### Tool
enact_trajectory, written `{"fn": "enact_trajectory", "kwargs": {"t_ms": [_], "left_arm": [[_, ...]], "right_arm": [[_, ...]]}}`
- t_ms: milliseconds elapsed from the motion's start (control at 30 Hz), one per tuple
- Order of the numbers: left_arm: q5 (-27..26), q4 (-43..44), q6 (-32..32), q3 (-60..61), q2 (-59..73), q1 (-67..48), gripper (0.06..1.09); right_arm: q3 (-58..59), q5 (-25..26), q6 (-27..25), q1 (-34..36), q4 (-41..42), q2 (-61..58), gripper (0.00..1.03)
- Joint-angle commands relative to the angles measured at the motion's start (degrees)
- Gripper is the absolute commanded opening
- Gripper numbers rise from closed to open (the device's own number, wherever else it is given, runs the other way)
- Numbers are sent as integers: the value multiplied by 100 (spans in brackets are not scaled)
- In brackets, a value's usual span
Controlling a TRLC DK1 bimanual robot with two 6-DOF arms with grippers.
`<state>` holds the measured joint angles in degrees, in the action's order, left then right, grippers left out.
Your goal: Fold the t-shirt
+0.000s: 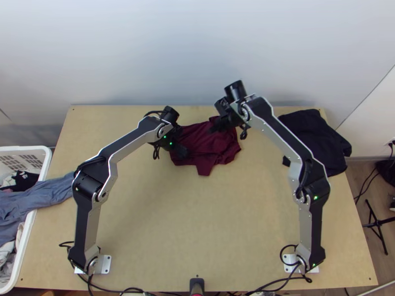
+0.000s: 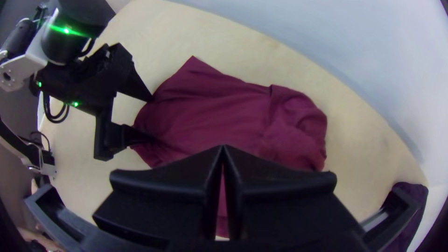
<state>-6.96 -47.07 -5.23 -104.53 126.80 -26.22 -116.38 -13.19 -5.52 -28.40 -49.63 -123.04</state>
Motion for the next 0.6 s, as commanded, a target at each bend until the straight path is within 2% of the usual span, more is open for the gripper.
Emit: {"fn": "enact_trajectory", "kwargs": {"t_ms": [0, 167, 333, 567], "left_arm": [[37, -30, -13, -76, 20, 20, 104], [37, -101, -21, -182, 46, 38, 104], [37, -224, -39, -384, 204, 64, 104], [37, -356, -57, -648, 415, 64, 104]], "right_arm": [[643, -307, 51, 19, 340, -343, 3], [1425, -316, 7, 291, 630, -299, 3], [2102, -316, -116, 863, 665, 88, 3], [3112, -307, -731, 2199, 647, 1002, 3]]}}
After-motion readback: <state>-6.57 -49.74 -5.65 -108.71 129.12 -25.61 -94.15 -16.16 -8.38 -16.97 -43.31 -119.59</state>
